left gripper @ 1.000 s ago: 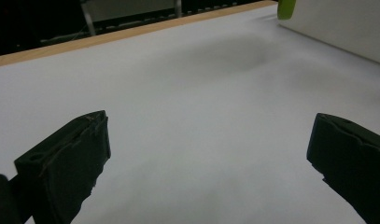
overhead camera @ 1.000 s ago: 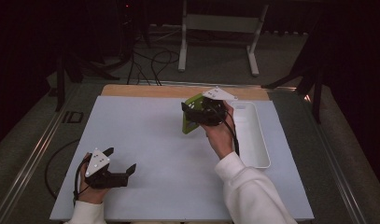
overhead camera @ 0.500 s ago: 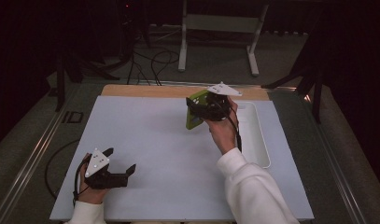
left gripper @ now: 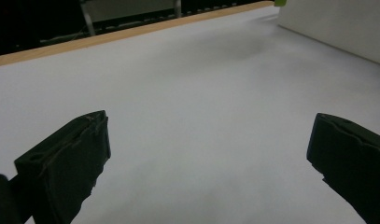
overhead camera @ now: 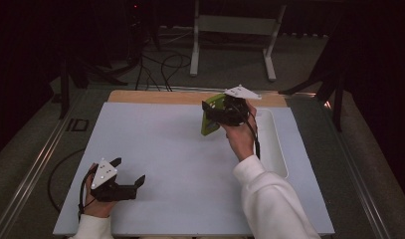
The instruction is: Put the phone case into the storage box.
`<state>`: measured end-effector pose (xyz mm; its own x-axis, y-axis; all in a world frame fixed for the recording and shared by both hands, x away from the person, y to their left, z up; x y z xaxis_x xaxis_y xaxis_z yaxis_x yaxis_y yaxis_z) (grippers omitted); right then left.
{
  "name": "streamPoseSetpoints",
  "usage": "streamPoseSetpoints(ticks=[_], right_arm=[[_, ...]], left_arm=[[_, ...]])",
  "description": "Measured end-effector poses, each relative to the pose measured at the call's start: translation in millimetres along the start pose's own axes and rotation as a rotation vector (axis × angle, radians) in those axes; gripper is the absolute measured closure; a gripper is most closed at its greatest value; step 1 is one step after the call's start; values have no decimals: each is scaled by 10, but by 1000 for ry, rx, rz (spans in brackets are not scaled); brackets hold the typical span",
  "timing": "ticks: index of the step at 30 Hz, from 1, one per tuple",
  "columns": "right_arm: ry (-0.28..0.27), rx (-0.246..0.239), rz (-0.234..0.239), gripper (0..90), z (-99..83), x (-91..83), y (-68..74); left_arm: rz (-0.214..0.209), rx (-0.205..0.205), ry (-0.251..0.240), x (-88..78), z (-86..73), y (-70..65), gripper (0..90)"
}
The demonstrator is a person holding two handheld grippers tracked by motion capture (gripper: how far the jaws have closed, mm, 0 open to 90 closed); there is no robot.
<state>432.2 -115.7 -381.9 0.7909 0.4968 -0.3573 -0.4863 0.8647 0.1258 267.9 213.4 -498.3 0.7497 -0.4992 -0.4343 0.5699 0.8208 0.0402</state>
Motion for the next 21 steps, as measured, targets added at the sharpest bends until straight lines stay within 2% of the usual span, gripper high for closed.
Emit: streamPoseSetpoints(ticks=[21], right_arm=[[-7, 3, -43, 162, 131, -28, -153]], left_arm=[[-1, 1, 3, 8, 5, -11, 0]])
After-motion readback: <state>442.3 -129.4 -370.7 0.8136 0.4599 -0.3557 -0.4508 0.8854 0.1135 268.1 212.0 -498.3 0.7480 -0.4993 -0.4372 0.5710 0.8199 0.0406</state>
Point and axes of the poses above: each handheld gripper's, and its own axes: x roughly forward along the jaws, z roughly out of its top, y roughly to its left, the point moved 3 cm from there along x, roughly forward along the jaws, and after that the axes turned 3 degrees about x, right-handed, at the moved point
